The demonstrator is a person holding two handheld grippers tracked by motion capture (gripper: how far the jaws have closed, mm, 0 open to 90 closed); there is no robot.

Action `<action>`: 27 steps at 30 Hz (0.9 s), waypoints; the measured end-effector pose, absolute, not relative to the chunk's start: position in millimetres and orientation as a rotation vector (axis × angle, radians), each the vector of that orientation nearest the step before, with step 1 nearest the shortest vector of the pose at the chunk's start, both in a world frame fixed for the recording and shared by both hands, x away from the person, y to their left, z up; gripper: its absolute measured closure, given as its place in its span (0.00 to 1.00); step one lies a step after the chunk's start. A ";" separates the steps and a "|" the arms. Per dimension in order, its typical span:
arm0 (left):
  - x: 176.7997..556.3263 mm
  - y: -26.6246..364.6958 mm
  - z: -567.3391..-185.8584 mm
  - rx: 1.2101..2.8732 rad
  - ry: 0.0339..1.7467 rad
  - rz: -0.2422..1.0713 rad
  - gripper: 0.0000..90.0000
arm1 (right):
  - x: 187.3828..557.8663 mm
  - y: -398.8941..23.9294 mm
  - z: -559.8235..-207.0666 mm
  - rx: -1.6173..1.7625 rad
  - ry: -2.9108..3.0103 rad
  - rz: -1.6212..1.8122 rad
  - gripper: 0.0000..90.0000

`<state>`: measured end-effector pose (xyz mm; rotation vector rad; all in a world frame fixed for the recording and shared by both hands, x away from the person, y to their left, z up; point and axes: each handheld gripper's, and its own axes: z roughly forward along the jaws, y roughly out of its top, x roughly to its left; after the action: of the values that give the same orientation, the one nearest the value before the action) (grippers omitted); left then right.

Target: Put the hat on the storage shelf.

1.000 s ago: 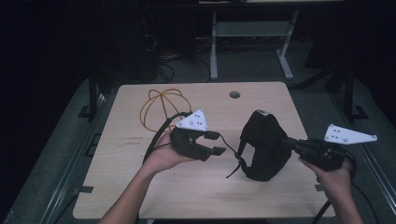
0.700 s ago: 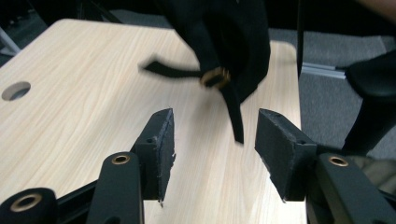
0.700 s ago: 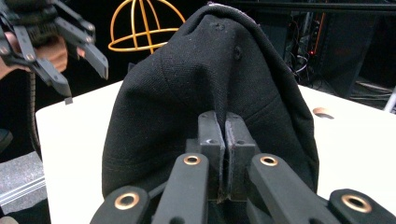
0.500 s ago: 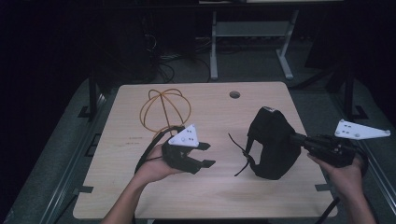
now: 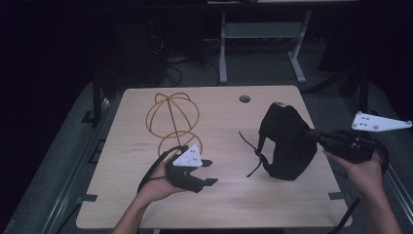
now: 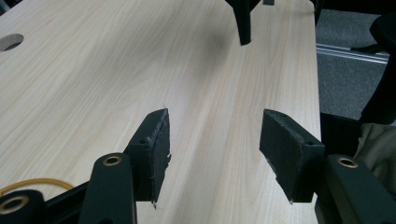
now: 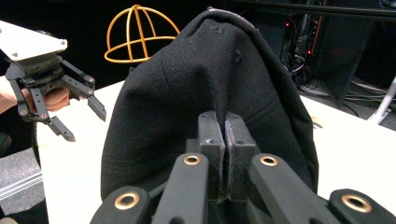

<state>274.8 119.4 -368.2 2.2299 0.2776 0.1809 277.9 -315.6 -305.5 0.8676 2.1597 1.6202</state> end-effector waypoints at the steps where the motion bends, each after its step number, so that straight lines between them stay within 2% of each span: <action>1: 274.9 120.3 -369.5 2.233 0.281 0.181 0.47 | 278.7 -314.8 -304.4 0.868 2.160 1.617 0.97; 12: 271.1 129.6 -394.8 2.227 0.318 0.199 0.39 | 291.7 -305.1 -292.2 0.857 2.180 1.622 0.97; 27: 270.5 133.9 -403.9 2.242 0.324 0.212 0.39 | 318.0 -274.1 -258.4 0.783 2.224 1.636 0.97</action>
<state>270.5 133.9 -403.9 2.2423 0.3243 0.2119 318.0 -274.1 -258.4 0.7825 2.2240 1.6360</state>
